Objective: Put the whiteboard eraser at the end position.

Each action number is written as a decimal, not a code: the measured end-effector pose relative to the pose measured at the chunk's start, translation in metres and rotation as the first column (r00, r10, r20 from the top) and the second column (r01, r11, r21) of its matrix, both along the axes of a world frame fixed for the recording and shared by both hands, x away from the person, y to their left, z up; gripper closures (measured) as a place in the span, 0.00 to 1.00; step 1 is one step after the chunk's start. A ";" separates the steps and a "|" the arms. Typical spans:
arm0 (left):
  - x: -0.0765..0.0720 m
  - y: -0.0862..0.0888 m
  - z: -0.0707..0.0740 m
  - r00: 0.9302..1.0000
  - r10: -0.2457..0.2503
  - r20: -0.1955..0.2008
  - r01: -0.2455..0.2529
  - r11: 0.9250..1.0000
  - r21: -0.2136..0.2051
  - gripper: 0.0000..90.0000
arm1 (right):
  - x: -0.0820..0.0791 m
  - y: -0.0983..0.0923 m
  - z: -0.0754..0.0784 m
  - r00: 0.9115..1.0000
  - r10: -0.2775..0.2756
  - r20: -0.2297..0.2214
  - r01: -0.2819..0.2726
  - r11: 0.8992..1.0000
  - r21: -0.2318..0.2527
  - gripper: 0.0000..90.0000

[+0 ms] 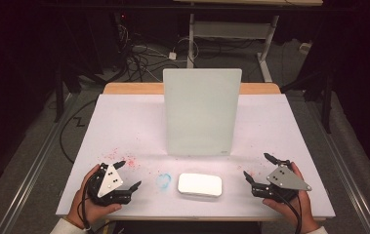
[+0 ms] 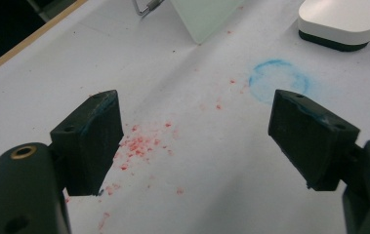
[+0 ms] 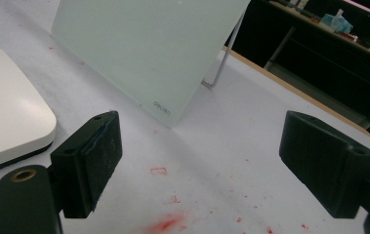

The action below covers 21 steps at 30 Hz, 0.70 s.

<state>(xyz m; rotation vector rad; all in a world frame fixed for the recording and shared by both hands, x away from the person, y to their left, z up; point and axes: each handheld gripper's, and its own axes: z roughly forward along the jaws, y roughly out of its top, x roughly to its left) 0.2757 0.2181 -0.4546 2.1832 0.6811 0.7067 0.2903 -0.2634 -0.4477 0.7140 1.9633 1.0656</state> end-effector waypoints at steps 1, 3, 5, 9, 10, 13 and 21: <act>0.000 0.000 0.000 1.000 -0.001 -0.001 0.001 1.000 0.000 0.22 | 0.000 0.000 0.000 1.000 -0.001 0.000 0.001 1.000 -0.001 0.18; 0.001 0.000 0.000 1.000 -0.001 -0.001 0.001 1.000 0.000 0.22 | 0.000 0.000 0.000 1.000 0.000 -0.004 0.000 1.000 0.006 0.18; 0.001 -0.001 0.000 1.000 -0.002 -0.004 0.002 1.000 0.001 0.22 | 0.001 0.001 -0.001 1.000 -0.001 -0.002 0.001 1.000 -0.005 0.18; 0.002 -0.002 -0.001 1.000 -0.005 -0.006 0.005 1.000 0.007 0.22 | 0.001 -0.001 -0.001 1.000 -0.006 -0.002 0.006 1.000 -0.004 0.18; 0.002 -0.002 -0.001 1.000 -0.005 -0.006 0.005 1.000 0.007 0.22 | 0.001 -0.002 -0.001 1.000 -0.004 0.001 0.004 1.000 -0.003 0.18; 0.002 -0.002 -0.001 1.000 -0.006 -0.007 0.006 1.000 0.005 0.22 | 0.001 -0.002 0.000 1.000 -0.008 0.001 0.008 1.000 0.003 0.18; 0.003 -0.002 -0.001 1.000 -0.007 -0.010 0.007 1.000 0.003 0.22 | 0.002 -0.001 -0.001 1.000 -0.009 -0.004 0.009 1.000 -0.008 0.18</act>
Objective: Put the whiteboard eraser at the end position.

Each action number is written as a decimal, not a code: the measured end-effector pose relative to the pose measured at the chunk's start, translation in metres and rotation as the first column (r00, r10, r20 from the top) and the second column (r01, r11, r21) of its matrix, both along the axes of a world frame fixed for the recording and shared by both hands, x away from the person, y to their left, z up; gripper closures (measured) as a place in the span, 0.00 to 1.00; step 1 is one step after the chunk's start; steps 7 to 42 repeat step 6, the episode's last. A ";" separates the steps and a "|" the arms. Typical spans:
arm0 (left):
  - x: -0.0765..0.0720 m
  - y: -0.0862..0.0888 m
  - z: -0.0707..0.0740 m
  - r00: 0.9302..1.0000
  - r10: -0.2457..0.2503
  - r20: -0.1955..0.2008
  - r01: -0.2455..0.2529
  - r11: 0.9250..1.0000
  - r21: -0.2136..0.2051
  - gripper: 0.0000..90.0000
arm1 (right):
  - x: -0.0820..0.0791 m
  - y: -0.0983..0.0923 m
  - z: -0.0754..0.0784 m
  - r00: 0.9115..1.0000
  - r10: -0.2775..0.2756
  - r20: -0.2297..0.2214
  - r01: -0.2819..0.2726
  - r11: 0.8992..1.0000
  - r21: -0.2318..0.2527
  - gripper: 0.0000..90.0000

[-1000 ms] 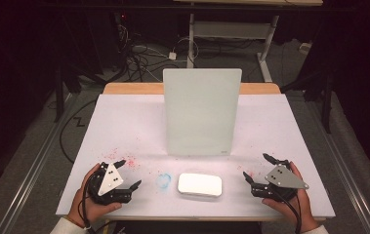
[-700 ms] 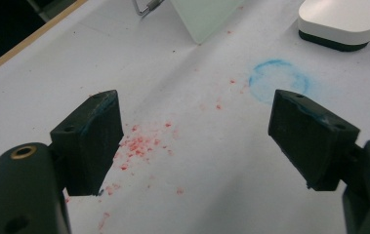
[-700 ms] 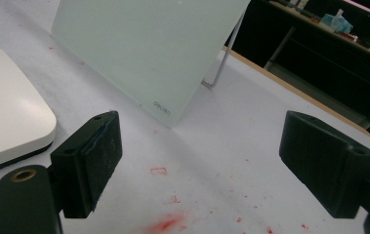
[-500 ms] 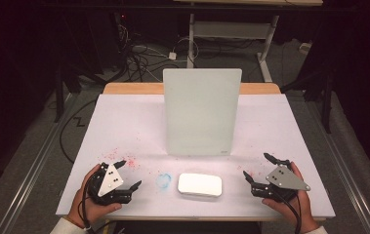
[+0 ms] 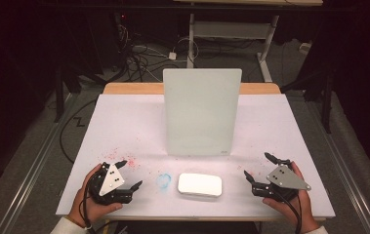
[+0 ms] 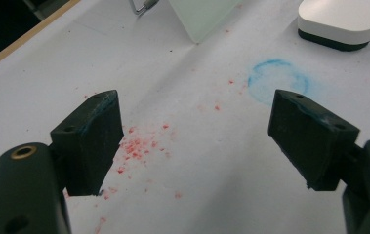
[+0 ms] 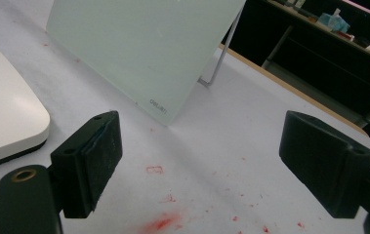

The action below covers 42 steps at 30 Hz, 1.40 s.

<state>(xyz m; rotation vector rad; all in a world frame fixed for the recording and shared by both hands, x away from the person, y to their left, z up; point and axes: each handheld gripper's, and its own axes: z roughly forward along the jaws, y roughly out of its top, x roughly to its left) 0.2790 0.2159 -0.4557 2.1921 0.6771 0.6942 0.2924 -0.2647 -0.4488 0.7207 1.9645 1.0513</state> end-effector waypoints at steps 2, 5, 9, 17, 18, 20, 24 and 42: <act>0.000 0.000 0.000 1.000 0.000 0.000 0.000 1.000 -0.001 0.22 | 0.000 0.000 0.000 1.000 -0.003 -0.001 0.003 1.000 0.002 0.18; 0.001 0.000 0.000 1.000 0.000 -0.001 0.000 1.000 -0.004 0.22 | 0.001 -0.001 -0.001 1.000 -0.011 -0.002 0.011 1.000 0.001 0.18; 0.002 0.000 0.000 1.000 0.000 -0.001 0.000 1.000 -0.005 0.22 | 0.001 -0.001 -0.001 1.000 -0.014 0.000 0.014 1.000 -0.001 0.18; 0.002 0.000 0.000 1.000 0.000 -0.001 0.000 1.000 -0.005 0.22 | 0.001 -0.001 -0.001 1.000 -0.014 0.000 0.014 1.000 -0.001 0.18; 0.002 0.000 0.000 1.000 0.000 -0.001 0.000 1.000 -0.005 0.22 | 0.001 -0.001 -0.001 1.000 -0.014 0.000 0.014 1.000 -0.001 0.18; 0.002 0.000 0.000 1.000 0.000 -0.001 0.000 1.000 -0.005 0.22 | 0.001 -0.001 -0.001 1.000 -0.014 0.000 0.014 1.000 -0.001 0.18; 0.002 0.000 0.000 1.000 0.000 -0.001 0.000 1.000 -0.005 0.22 | 0.001 -0.001 -0.001 1.000 -0.014 0.000 0.014 1.000 -0.001 0.18; 0.002 0.000 0.000 1.000 0.000 -0.001 0.000 1.000 -0.005 0.22 | 0.001 -0.001 -0.001 1.000 -0.014 0.000 0.014 1.000 -0.001 0.18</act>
